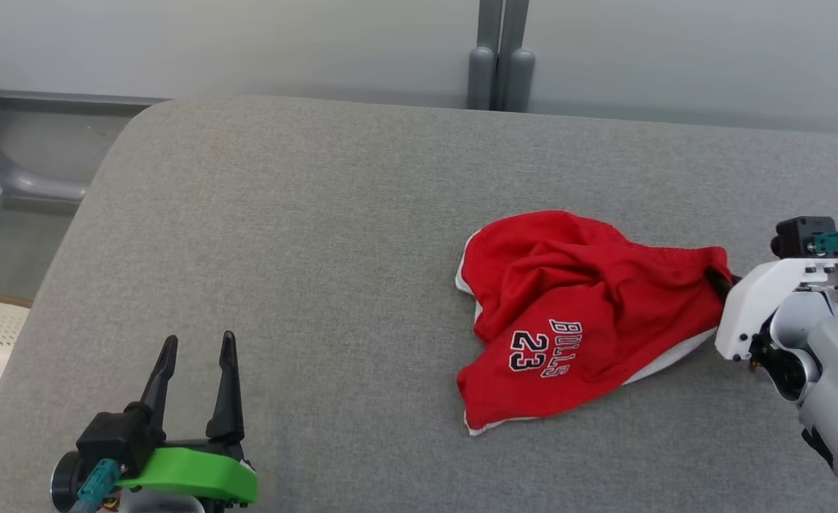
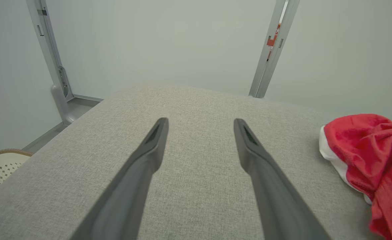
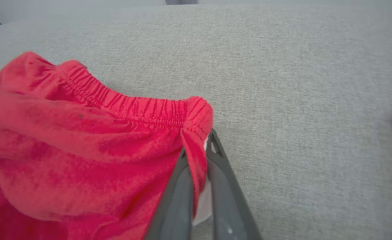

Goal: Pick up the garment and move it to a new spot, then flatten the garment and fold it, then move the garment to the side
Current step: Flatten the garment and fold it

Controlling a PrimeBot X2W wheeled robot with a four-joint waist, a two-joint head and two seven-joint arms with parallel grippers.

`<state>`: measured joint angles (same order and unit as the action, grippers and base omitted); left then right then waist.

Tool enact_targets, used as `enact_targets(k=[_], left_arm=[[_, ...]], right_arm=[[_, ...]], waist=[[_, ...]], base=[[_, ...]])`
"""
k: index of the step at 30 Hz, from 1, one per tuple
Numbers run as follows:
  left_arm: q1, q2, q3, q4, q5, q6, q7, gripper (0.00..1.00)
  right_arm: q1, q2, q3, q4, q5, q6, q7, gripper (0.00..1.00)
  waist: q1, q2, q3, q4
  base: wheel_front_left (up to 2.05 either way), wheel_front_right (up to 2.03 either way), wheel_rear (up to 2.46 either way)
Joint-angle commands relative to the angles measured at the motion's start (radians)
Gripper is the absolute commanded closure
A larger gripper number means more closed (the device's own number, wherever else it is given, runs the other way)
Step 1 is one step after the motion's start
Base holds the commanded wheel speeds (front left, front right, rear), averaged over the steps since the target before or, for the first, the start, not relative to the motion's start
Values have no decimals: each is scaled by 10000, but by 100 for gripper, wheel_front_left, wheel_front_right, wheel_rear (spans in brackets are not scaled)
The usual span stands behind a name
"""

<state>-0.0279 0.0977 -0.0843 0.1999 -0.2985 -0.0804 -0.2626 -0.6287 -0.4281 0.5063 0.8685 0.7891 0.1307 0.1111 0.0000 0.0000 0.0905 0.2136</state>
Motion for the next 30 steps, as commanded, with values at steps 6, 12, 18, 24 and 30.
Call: enact_targets(k=[6,12,18,24,30], left_arm=[[187,-73,125,-51,90,-81,-26,0],[123,-62,194,-72,181,-110,-26,0],[109,-43,284,-8,248,-144,-26,0],[268,15,440,-104,293,-87,-26,0],[417,47,581,-319,290,-5,-26,0]], right_arm=[[579,325,-1144,1033,-83,2,-1044,100],[955,1018,-1693,1352,-359,2,-1657,0],[1124,1235,-1936,877,-687,2,-2039,0],[1422,1161,-2240,-496,-1180,2,-2890,0],[2490,1332,-2647,-2614,-1802,2,-3501,0]], waist=[[0,0,-166,-974],[0,0,-154,-1540],[0,0,-329,-1882],[0,0,-597,-2074],[0,0,-843,-2146]], base=[[0,0,0],[0,0,0],[0,0,0],[0,0,0],[0,0,0]])
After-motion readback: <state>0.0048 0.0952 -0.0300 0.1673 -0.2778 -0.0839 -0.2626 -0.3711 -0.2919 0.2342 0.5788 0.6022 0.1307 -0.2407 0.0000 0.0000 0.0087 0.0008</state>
